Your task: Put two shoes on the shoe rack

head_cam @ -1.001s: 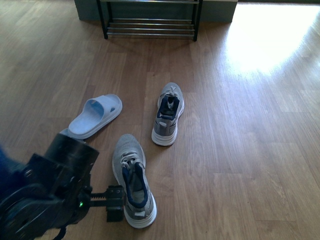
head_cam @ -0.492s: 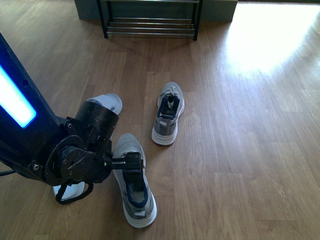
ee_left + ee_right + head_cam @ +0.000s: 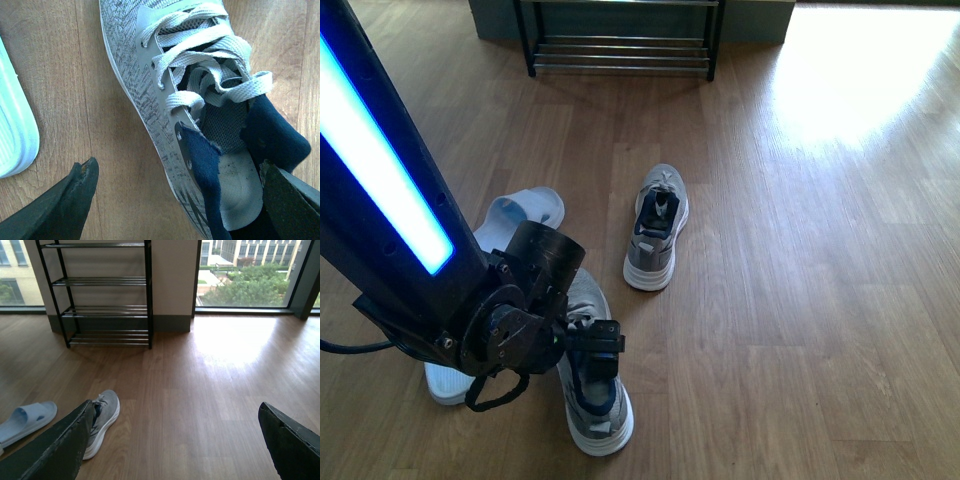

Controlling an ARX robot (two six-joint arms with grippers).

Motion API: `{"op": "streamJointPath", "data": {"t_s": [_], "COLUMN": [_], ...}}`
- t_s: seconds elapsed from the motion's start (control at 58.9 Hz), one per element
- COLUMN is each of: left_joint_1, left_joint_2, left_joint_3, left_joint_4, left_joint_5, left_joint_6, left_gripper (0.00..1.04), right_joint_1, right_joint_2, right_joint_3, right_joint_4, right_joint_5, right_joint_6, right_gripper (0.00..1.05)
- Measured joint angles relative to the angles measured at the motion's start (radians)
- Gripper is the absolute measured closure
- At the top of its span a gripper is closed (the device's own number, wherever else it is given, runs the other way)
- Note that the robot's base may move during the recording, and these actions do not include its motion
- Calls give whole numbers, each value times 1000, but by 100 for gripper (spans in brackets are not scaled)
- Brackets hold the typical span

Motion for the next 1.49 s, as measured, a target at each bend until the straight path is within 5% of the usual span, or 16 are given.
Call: {"op": "streamJointPath", "data": {"t_s": [0.662, 0.814, 1.188, 1.493], "left_joint_1": [10, 8, 3, 8], "left_joint_2": [95, 96, 96, -38], "left_joint_3": [82, 82, 80, -69], "left_joint_4": [-37, -23, -19, 1], "left_joint_5": [-78, -83, -114, -150], "left_joint_6": [8, 7, 7, -22], "left_gripper": [10, 42, 103, 104], "right_joint_1": [0, 0, 0, 0], "right_joint_2": [0, 0, 0, 0], "right_joint_3": [0, 0, 0, 0], "right_joint_4": [0, 0, 0, 0], "right_joint_5": [0, 0, 0, 0], "right_joint_6": [0, 0, 0, 0], "right_gripper": [9, 9, 9, 9]}}
